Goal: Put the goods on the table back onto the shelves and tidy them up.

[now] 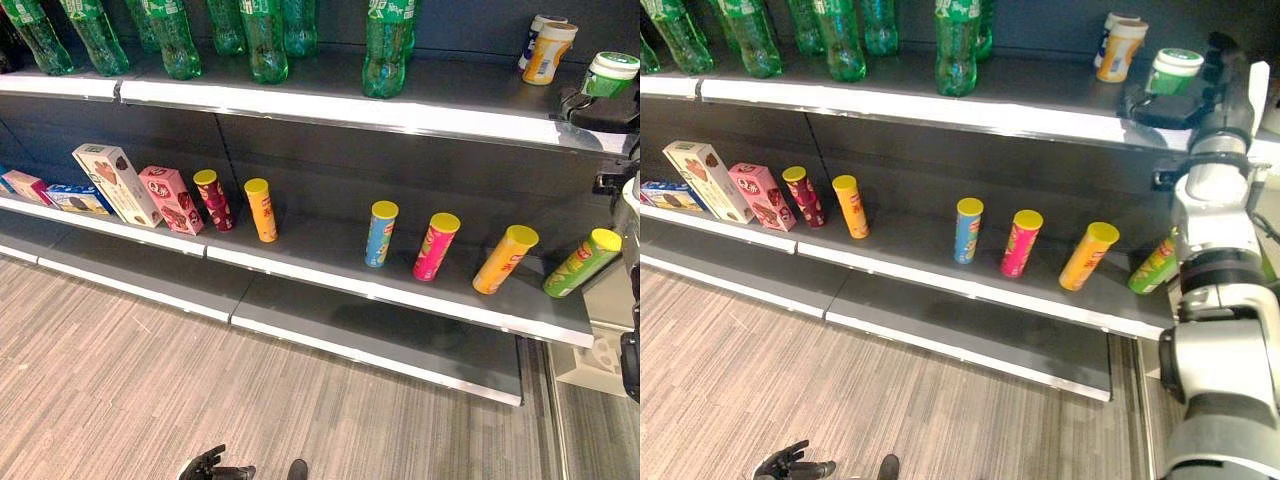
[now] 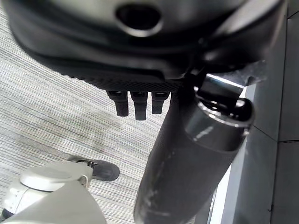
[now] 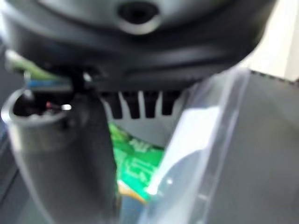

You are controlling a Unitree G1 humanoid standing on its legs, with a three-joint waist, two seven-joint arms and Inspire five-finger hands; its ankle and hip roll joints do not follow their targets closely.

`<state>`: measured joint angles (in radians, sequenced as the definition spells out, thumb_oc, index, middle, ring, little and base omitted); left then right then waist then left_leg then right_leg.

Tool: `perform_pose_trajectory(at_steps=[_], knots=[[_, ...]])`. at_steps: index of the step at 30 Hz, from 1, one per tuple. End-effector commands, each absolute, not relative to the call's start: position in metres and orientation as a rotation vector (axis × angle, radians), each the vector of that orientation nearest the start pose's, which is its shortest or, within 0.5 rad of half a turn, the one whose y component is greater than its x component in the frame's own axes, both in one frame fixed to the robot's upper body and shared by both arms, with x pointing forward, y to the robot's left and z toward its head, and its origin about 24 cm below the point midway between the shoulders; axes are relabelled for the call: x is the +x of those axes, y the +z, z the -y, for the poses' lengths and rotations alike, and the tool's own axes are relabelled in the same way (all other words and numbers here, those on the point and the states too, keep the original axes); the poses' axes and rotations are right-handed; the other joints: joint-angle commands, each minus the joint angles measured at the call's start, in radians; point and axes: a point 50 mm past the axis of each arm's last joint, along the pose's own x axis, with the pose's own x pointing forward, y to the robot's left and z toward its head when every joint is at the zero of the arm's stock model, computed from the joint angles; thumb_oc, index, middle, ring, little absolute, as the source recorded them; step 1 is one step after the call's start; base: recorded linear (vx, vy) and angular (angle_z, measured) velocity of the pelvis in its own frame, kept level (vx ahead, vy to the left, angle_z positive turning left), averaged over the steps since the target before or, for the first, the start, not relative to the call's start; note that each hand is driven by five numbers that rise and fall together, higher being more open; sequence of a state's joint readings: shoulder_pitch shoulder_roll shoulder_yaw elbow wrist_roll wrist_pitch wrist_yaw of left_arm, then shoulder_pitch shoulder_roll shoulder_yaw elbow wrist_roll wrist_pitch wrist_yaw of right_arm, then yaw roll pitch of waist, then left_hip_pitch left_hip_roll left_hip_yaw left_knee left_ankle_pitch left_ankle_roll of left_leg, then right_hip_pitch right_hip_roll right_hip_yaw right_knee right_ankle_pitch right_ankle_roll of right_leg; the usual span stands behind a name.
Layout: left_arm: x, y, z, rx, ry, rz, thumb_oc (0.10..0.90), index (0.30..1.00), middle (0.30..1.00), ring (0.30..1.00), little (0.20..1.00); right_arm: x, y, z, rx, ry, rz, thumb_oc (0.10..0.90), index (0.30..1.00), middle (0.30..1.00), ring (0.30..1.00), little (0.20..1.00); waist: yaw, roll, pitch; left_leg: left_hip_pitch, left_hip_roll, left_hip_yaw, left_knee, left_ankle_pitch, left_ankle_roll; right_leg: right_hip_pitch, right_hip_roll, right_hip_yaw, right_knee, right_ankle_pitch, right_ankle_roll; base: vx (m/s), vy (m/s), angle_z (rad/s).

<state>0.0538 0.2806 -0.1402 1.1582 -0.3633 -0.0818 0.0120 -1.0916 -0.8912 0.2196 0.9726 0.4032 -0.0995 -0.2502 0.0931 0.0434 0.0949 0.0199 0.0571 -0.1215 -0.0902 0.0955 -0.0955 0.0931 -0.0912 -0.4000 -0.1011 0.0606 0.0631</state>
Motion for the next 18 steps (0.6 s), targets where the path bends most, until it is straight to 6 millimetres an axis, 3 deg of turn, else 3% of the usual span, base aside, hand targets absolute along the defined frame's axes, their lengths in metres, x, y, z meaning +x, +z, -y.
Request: perform_pose_trajectory(at_steps=[1,18], knots=[[0.102,-0.144,-0.273,0.084,0.316,-1.054,0.800,0.900,0.900,0.900,0.900,0.367,0.315,0.319,-0.298,-0.515,0.491,0.800,0.900,0.900,0.900,0.900,0.018,-0.069,-0.050,0.008,0.054,0.108,0.003,-0.007,-0.072,0.062,-0.029,0.013,0.014,-0.064,0.062,0.01,0.017,-0.04],[0.106,-0.142,-0.274,0.059,0.353,-1.033,0.800,0.900,0.900,0.900,0.900,0.378,0.299,0.293,-0.165,-0.403,0.491,0.800,0.900,0.900,0.900,0.900,0.015,-0.088,-0.042,0.021,0.047,0.130,0.003,-0.025,-0.057,0.058,-0.039,0.035,0.014,-0.049,0.071,0.00,0.020,-0.04]])
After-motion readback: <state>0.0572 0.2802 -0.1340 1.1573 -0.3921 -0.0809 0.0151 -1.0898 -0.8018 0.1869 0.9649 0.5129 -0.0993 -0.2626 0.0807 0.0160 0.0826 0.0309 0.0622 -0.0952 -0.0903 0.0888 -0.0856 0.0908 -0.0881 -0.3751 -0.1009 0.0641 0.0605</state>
